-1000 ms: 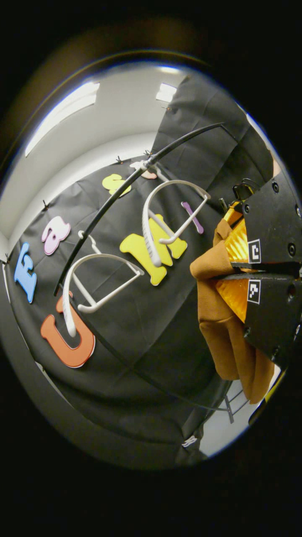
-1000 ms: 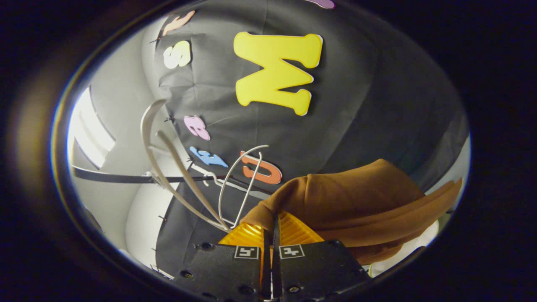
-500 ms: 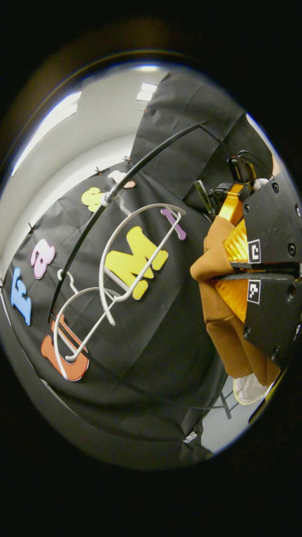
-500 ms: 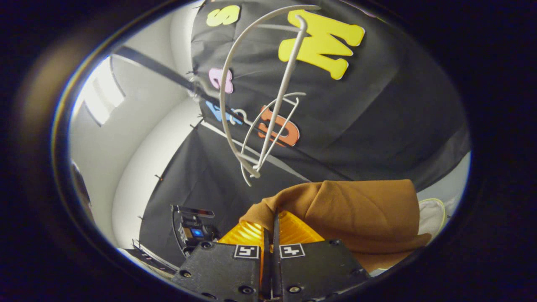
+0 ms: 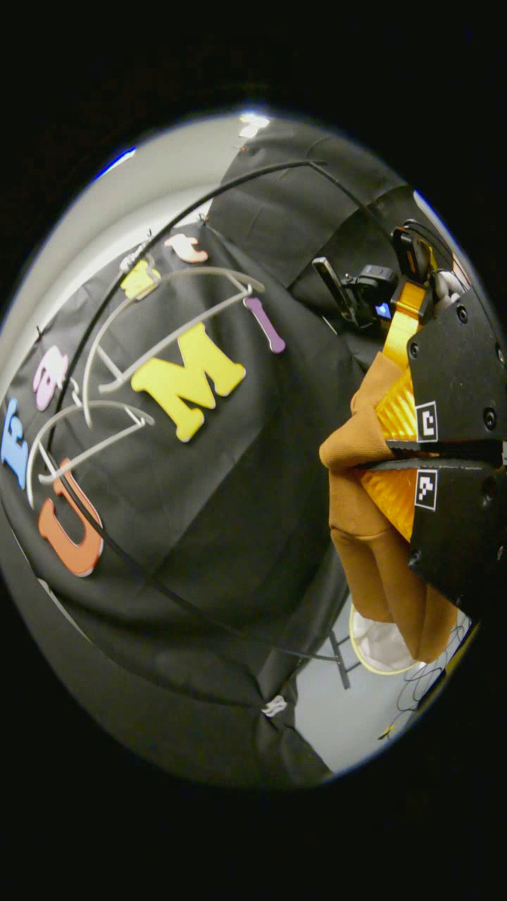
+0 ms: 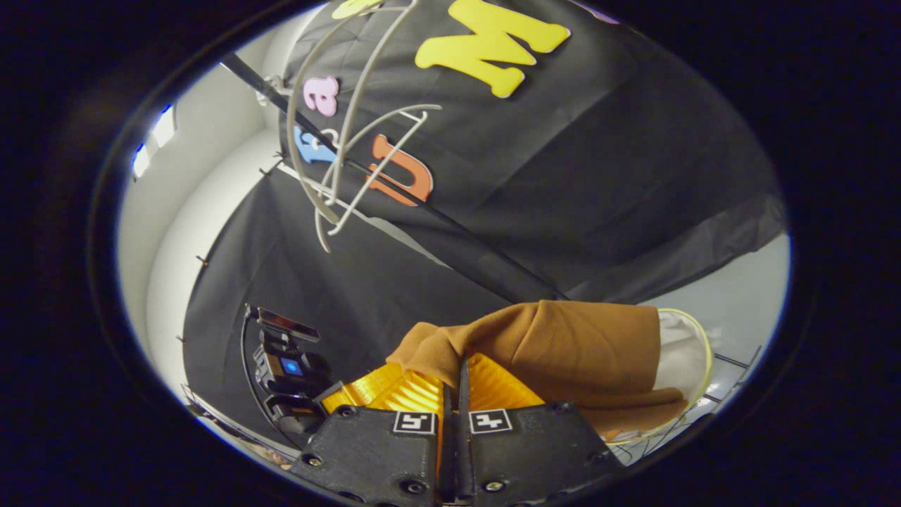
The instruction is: Grasp the clothes on the hanger with both hands and then place them into the laundry hamper below.
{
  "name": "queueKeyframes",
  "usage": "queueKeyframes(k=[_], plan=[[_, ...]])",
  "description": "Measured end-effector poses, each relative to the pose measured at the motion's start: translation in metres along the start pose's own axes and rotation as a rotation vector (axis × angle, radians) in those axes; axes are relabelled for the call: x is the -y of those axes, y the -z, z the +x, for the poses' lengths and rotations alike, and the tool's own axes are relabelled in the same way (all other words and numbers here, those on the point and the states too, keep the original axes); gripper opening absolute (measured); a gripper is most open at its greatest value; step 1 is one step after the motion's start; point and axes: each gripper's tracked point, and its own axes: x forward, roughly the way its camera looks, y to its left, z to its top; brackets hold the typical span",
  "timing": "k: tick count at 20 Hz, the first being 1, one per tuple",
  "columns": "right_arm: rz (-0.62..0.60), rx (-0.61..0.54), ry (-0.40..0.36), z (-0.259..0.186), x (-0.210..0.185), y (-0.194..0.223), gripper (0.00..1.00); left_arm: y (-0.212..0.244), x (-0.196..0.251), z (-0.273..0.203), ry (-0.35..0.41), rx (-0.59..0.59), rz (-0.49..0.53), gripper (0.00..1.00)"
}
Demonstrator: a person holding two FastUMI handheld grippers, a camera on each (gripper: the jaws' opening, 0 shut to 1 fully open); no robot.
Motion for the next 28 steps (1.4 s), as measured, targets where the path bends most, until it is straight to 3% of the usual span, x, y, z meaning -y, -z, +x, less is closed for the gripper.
queueKeyframes(k=[1,10,16,20,23,24,26,28], plan=[[-0.013,-0.028,0.041,0.005,0.017,0.01,0.05,0.012,-0.014,0.01,-0.03,-0.017,-0.013,0.0],[0.038,-0.26,0.387,0.039,0.142,0.079,0.05,0.129,-0.115,0.024,-0.267,-0.259,-0.061,0.0],[0.05,-0.39,0.548,0.066,0.156,0.106,0.05,0.187,-0.134,0.001,-0.415,-0.435,-0.067,0.0],[-0.009,-0.386,0.608,0.062,0.154,0.106,0.05,0.189,-0.146,-0.005,-0.48,-0.473,-0.009,0.0],[-0.09,-0.369,0.639,0.059,0.142,0.097,0.14,0.187,-0.151,-0.005,-0.501,-0.467,0.019,0.04],[-0.102,-0.341,0.649,0.057,0.137,0.087,0.35,0.184,-0.152,-0.008,-0.508,-0.473,0.032,0.19],[-0.146,-0.272,0.693,0.055,0.133,0.065,0.77,0.178,-0.148,-0.012,-0.494,-0.454,0.063,0.59],[-0.192,-0.247,0.707,0.055,0.132,0.058,0.85,0.172,-0.152,-0.019,-0.512,-0.43,0.117,1.0]])
